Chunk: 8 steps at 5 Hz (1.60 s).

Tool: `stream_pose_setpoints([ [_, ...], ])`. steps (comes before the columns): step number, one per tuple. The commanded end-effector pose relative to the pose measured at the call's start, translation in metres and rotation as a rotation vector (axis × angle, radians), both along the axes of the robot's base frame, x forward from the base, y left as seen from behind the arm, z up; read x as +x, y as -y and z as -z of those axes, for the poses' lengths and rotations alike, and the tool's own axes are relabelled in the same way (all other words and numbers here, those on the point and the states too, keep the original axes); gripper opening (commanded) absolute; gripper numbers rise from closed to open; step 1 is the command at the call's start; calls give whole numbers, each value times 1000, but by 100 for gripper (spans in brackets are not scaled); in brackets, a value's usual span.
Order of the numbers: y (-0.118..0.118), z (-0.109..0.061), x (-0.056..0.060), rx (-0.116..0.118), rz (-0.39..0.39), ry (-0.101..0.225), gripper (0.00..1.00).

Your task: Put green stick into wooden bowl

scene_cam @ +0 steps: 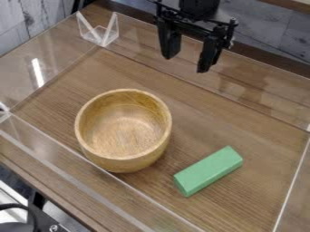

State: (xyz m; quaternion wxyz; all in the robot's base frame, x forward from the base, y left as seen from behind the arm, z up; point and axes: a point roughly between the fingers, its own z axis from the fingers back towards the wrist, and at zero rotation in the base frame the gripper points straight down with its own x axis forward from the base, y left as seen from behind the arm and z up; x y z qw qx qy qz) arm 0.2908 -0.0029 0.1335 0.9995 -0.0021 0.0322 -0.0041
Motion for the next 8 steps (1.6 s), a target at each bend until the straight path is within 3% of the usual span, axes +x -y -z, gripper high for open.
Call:
stream_pose_setpoints([
  [1, 0, 11, -7, -2, 17, -25, 100],
  [2, 10, 24, -28, -8, 142, -30, 100],
  [3, 23, 36, -39, -14, 251, -13, 100],
  [5, 46, 59, -50, -9, 370, 12, 100],
  [8, 58, 96, -52, 10, 480, 51, 100],
])
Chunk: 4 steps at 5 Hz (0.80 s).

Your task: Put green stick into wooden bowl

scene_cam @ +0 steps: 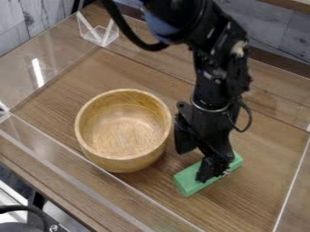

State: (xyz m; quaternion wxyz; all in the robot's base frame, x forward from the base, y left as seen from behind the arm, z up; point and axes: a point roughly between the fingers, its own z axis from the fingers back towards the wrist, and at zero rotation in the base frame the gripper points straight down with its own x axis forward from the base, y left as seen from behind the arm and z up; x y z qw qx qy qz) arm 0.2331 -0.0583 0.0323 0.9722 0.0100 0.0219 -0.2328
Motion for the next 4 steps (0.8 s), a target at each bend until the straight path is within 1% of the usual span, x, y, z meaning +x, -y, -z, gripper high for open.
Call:
stream_pose_setpoints([
  [1, 4, 5, 5, -8, 33, 46, 100],
  [2, 4, 14, 5, -12, 37, 53, 100],
  [3, 3, 18, 3, -17, 35, 53, 100],
  [4, 2, 13, 1, -32, 26, 59, 100],
])
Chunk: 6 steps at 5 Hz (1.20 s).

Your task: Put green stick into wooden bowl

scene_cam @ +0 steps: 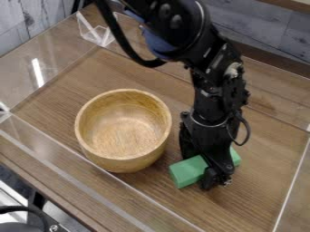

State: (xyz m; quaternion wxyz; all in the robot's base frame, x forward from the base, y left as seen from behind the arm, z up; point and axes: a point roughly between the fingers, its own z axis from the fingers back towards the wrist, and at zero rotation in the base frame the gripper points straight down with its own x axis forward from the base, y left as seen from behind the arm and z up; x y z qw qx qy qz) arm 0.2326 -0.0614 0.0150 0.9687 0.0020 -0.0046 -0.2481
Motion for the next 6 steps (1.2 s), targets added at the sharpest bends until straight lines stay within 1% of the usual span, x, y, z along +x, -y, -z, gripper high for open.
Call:
stream_pose_setpoints([
  [1, -1, -8, 1, -19, -15, 15, 100],
  [3, 0, -14, 0, -52, -31, 28, 100],
  [6, 2, -15, 3, -80, -41, 51, 100],
])
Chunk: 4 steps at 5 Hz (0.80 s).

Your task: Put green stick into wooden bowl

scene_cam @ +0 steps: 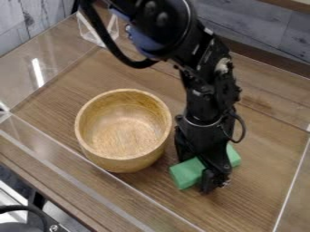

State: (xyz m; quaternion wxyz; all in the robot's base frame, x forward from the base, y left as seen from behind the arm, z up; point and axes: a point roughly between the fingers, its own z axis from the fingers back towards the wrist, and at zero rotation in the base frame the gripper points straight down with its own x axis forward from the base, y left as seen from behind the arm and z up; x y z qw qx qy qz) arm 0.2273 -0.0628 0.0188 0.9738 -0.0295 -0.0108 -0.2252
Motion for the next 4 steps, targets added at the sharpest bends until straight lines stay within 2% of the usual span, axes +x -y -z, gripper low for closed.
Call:
stream_pose_setpoints([
  [1, 1, -12, 9, -20, 1, 58, 100],
  [2, 2, -12, 10, -25, -1, 62, 100],
  [3, 1, -13, 11, -26, -7, 64, 0],
  [4, -2, -13, 10, -24, -14, 62, 0],
])
